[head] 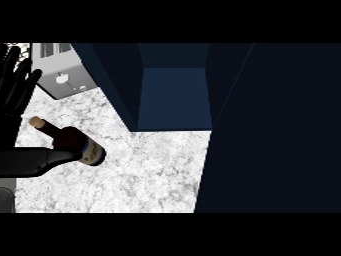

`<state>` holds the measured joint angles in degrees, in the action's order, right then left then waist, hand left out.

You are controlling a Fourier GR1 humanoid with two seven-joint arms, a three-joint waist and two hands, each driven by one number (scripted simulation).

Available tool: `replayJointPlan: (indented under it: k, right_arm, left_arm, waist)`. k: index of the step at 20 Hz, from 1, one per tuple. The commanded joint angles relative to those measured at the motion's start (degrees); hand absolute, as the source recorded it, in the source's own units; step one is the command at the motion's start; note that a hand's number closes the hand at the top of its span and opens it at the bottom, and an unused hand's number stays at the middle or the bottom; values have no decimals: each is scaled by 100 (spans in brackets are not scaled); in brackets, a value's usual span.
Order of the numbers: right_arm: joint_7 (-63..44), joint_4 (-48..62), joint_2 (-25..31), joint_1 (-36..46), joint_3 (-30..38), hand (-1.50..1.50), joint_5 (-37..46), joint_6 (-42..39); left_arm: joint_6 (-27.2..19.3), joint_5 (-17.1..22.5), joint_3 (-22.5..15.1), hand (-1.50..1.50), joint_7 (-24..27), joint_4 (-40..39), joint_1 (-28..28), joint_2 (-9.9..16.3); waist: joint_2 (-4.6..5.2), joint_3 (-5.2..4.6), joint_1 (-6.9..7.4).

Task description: Pick up the wine, place it into the cabinet and close the cabinet

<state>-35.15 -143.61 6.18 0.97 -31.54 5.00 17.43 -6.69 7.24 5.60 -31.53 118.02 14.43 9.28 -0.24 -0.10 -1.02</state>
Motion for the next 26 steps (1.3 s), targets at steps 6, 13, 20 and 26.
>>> replayJointPlan:
  k: [6,13,20,26]
  right_arm:
    - [-538,-1033,331,-61,-193,-150,770,262]
    - [-423,-990,510,-95,-552,-150,972,486]
    - [-691,-1039,654,271,-289,-150,860,679]
    - [-477,-1113,933,20,-332,-150,819,742]
  left_arm:
    - [603,249,395,-150,1280,-931,-734,26]
    - [596,-67,348,-150,1930,-1116,-1252,-128]
    - [823,-66,429,-150,2585,-1446,-1762,-197]
    - [972,-101,447,-150,2876,-2161,-1554,-169]
  waist:
    - [-1,-1,14]
    - [-16,2,18]
    - [-13,-3,47]
    - [-3,5,19]
